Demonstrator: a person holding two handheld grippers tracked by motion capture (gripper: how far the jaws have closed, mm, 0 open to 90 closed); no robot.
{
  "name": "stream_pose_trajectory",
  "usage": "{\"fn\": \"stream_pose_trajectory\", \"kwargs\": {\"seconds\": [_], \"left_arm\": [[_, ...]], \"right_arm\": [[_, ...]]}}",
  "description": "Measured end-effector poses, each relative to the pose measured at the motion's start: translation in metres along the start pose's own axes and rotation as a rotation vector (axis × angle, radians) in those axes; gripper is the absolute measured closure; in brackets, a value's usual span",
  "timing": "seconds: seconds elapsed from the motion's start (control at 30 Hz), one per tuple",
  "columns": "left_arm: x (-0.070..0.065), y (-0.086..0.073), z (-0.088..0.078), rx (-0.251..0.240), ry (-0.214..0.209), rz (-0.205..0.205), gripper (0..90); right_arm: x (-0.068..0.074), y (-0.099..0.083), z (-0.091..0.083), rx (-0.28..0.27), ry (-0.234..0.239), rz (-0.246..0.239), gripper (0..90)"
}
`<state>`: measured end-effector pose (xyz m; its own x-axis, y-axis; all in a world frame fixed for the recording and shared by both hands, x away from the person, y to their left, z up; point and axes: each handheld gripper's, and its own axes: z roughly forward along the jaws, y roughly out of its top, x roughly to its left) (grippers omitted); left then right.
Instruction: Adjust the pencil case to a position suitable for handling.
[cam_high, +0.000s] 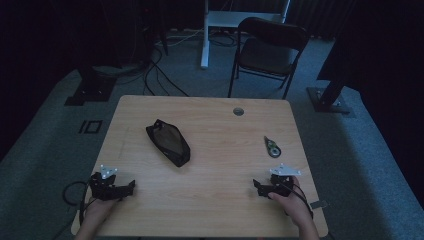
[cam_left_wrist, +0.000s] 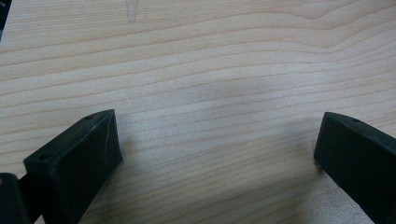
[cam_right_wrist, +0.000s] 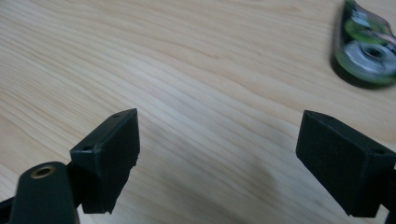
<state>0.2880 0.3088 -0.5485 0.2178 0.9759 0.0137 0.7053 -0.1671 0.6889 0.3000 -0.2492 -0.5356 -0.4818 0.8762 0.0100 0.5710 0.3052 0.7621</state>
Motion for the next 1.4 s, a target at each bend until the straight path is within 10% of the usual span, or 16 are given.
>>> {"fn": "stream_pose_trajectory", "kwargs": {"seconds": [1.4], "left_arm": [[0.0,0.0,0.0,0.0,-0.002,0.002,0.6]], "right_arm": [[0.084,0.056,0.045,-0.083,0.163,-0.13,13.9]]}}
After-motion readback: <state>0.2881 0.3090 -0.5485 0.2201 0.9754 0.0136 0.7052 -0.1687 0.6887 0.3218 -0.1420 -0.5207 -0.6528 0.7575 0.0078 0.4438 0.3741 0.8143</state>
